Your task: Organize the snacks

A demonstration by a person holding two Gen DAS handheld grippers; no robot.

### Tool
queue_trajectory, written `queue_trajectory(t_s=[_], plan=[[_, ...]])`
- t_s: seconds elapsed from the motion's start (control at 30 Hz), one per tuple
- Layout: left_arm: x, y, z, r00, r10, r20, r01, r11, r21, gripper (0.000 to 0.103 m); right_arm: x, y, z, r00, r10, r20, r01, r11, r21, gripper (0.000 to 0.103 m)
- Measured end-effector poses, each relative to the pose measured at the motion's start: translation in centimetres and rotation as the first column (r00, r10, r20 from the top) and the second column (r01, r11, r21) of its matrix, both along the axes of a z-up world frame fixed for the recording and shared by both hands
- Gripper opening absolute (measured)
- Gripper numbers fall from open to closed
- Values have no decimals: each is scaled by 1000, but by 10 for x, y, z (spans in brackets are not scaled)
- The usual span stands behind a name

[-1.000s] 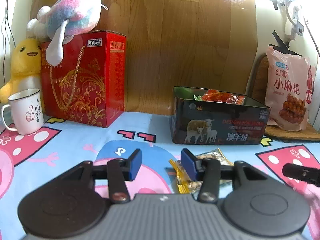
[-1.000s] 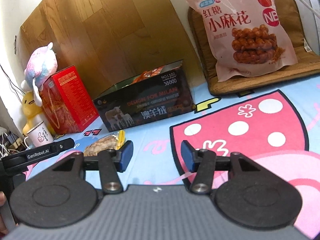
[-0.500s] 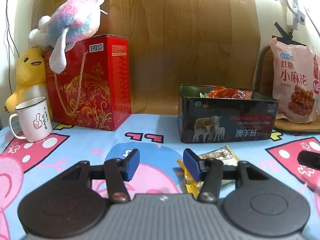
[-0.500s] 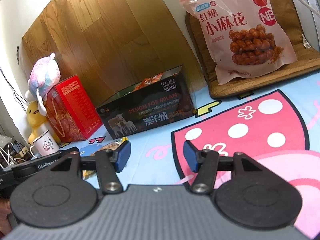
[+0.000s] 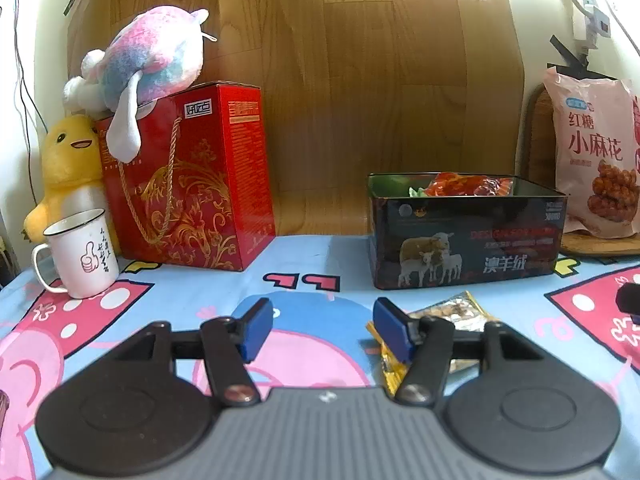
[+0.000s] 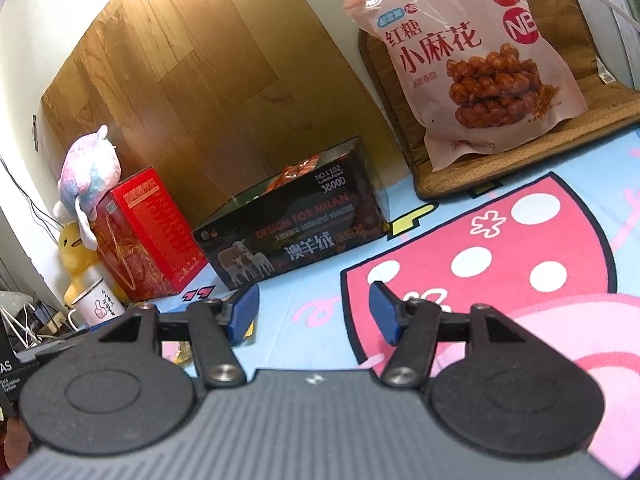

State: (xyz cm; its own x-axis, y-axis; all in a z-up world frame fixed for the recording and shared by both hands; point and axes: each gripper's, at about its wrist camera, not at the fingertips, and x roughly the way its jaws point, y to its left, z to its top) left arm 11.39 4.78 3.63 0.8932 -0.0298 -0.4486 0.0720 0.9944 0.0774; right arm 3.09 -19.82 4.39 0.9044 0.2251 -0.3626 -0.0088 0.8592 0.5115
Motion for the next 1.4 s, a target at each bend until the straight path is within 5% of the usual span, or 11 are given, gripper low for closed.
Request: queue_trajectory(t_s=[0.6,0.93,1.1,1.4], plan=[[-1,-2,0,1000,3,7,-3,1000,15,60,0,-23,-10,999,-36,-21,39,983,179,64],[-2,-3,0,1000,3,13,-3,1000,25,60,0,-26,-11,999,-34,-23,38,980,195,64],[-3,-4,1,1000,-2,24,2,1000,26,75,0,-27,-12,999,-37,-25,41,977,207,65],[-6,-9,1,999,-14,47,11,998,59,77,1,-28,-12,999,-34,-23,38,976,214,68]])
